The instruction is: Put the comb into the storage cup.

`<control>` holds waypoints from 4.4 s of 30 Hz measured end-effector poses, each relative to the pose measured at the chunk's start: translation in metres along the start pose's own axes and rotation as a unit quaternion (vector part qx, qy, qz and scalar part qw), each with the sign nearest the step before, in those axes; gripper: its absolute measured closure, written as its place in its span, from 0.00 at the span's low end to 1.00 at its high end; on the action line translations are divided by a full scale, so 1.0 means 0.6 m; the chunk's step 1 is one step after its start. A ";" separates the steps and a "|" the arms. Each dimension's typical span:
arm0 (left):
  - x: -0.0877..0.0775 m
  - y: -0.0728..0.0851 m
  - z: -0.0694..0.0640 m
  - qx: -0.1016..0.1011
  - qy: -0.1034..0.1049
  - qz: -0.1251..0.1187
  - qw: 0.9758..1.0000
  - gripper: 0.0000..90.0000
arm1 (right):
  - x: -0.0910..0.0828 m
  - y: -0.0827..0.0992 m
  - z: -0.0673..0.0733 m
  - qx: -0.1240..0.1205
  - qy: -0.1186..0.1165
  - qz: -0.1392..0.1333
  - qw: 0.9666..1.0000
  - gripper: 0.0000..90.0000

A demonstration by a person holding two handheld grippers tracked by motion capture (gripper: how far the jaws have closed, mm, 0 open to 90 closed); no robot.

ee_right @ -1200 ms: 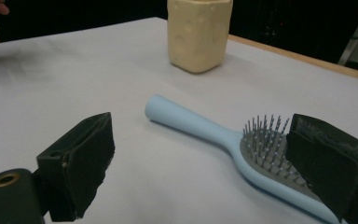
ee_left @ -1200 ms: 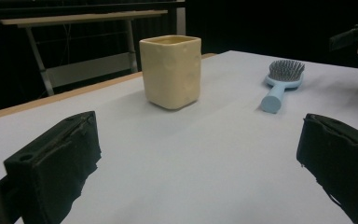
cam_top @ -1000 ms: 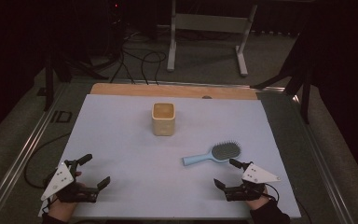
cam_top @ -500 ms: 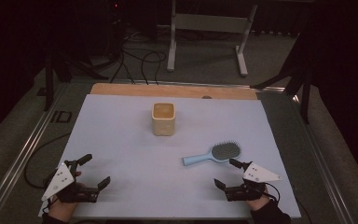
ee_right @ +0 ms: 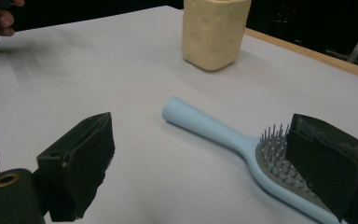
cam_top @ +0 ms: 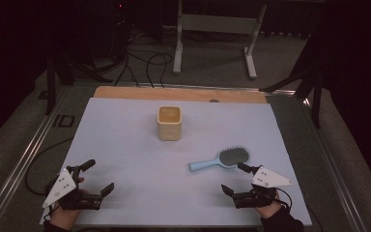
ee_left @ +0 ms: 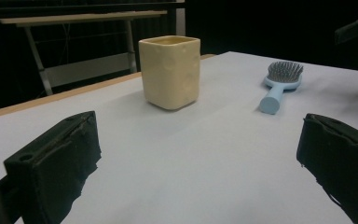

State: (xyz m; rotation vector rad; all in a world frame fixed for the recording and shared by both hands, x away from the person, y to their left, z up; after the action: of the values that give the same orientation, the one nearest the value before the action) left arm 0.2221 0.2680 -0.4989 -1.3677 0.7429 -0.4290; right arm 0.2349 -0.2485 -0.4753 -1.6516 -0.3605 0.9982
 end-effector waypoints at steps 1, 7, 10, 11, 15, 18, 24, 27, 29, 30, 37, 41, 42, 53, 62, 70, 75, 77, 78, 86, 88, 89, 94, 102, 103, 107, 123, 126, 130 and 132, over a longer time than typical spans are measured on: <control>0.000 0.000 0.000 0.000 0.000 0.000 1.000 0.00 | -0.002 -0.003 0.000 -0.003 0.004 -0.002 1.000 0.09; 0.000 0.000 -0.001 0.000 0.000 -0.001 1.000 0.00 | -0.007 -0.022 -0.001 -0.008 0.002 -0.008 1.000 0.09; 0.000 0.000 0.000 0.000 0.001 0.000 1.000 0.00 | -0.008 -0.029 -0.001 -0.013 0.002 -0.010 1.000 0.09; 0.000 0.000 0.000 -0.001 0.001 0.000 1.000 0.00 | -0.009 -0.041 -0.003 -0.013 0.000 -0.013 1.000 0.09; -0.001 0.000 0.001 -0.002 0.001 -0.001 1.000 0.00 | -0.009 -0.060 -0.005 -0.017 -0.003 -0.018 1.000 0.09; 0.000 0.000 0.000 -0.003 0.002 -0.001 1.000 0.00 | -0.007 -0.073 -0.006 -0.028 -0.002 -0.019 0.999 0.09; 0.000 0.001 0.001 -0.004 0.003 0.000 1.000 0.00 | -0.001 -0.100 -0.007 -0.033 -0.010 -0.020 0.999 0.09; 0.000 0.001 0.001 -0.004 0.004 0.000 1.000 0.00 | 0.004 -0.111 -0.007 -0.038 -0.008 -0.020 0.999 0.09; 0.000 0.001 0.001 -0.005 0.005 -0.001 1.000 0.00 | 0.007 -0.118 -0.007 -0.037 -0.009 -0.023 0.999 0.09; 0.000 0.001 0.001 -0.005 0.004 -0.002 1.000 0.00 | 0.008 -0.122 -0.007 -0.040 -0.009 -0.025 0.999 0.09; 0.000 0.001 0.000 -0.005 0.006 -0.003 1.000 0.00 | 0.019 -0.148 -0.002 -0.054 -0.012 -0.037 0.998 0.09; -0.001 0.000 0.000 -0.003 0.005 -0.004 1.000 0.00 | 0.029 -0.158 -0.002 -0.057 -0.013 -0.038 0.998 0.09; -0.001 0.000 0.000 -0.004 0.006 -0.004 1.000 0.00 | 0.032 -0.160 -0.002 -0.058 -0.014 -0.036 0.998 0.09; 0.001 -0.001 0.001 -0.005 0.010 -0.006 1.000 0.00 | 0.064 -0.176 -0.002 -0.057 -0.018 -0.030 0.998 0.09; 0.001 -0.001 0.000 -0.004 0.011 -0.006 1.000 0.00 | 0.103 -0.179 -0.002 -0.056 -0.018 -0.018 0.998 0.09; 0.000 -0.001 0.000 -0.004 0.011 -0.007 1.000 0.00 | 0.137 -0.173 -0.001 -0.052 -0.023 0.000 0.998 0.11; 0.000 -0.001 0.000 -0.004 0.012 -0.007 1.000 0.00 | 0.158 -0.164 -0.003 -0.049 -0.025 0.009 0.998 0.15; 0.000 -0.001 0.000 -0.004 0.012 -0.008 1.000 0.00 | 0.166 -0.160 -0.005 -0.045 -0.027 0.016 0.998 0.19; 0.000 -0.001 0.000 -0.005 0.013 -0.008 1.000 0.00 | 0.171 -0.157 -0.006 -0.044 -0.028 0.020 0.998 0.21; 0.001 0.000 0.000 -0.004 0.015 -0.008 1.000 0.00 | 0.204 -0.134 -0.011 -0.032 -0.014 0.049 0.998 0.40; 0.001 0.000 0.000 -0.005 0.015 -0.009 1.000 0.00 | 0.211 -0.128 -0.012 -0.029 -0.007 0.054 0.998 0.46; 0.001 0.000 0.000 -0.005 0.015 -0.008 1.000 0.00 | 0.215 -0.125 -0.013 -0.027 -0.005 0.055 0.998 0.49; 0.001 0.000 0.000 -0.003 0.014 -0.005 1.000 0.00 | 0.232 -0.111 -0.012 -0.024 0.010 0.076 0.997 0.64; 0.002 0.001 -0.001 -0.004 0.016 -0.005 1.000 0.00 | 0.257 -0.092 -0.006 -0.027 0.021 0.115 0.993 0.97; 0.002 0.001 -0.001 -0.004 0.016 -0.005 1.000 0.00 | 0.260 -0.090 -0.006 -0.029 0.026 0.119 0.992 1.00; 0.003 0.001 0.000 -0.003 0.017 -0.003 1.000 0.00 | 0.268 -0.082 -0.006 -0.025 0.025 0.134 0.990 1.00; 0.003 0.002 0.000 -0.004 0.017 -0.003 1.000 0.00 | 0.291 -0.054 0.011 -0.029 0.010 0.185 0.982 1.00; 0.003 0.001 0.000 -0.003 0.017 -0.003 1.000 0.00 | 0.290 -0.051 0.013 -0.034 0.009 0.191 0.981 1.00; 0.003 0.001 0.000 -0.004 0.017 -0.004 1.000 0.00 | 0.284 -0.047 0.014 -0.034 0.003 0.195 0.980 1.00; 0.003 0.001 0.000 -0.004 0.017 -0.004 1.000 0.00 | 0.280 -0.045 0.014 -0.034 0.000 0.196 0.980 1.00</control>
State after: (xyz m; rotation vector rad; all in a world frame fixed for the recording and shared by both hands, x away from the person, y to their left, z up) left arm 0.2234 0.2669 -0.5001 -1.3733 0.7683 -0.4564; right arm 0.3353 -0.1193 -0.5220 -1.8255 -0.0670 1.2870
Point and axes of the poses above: each handheld gripper's, and its own axes: x roughly forward along the jaws, y roughly out of its underside, z roughly to its left, the point moved 1 cm from there along x, roughly forward along the jaws, and after that the axes turned 2 degrees about z, right-handed, at the moved point
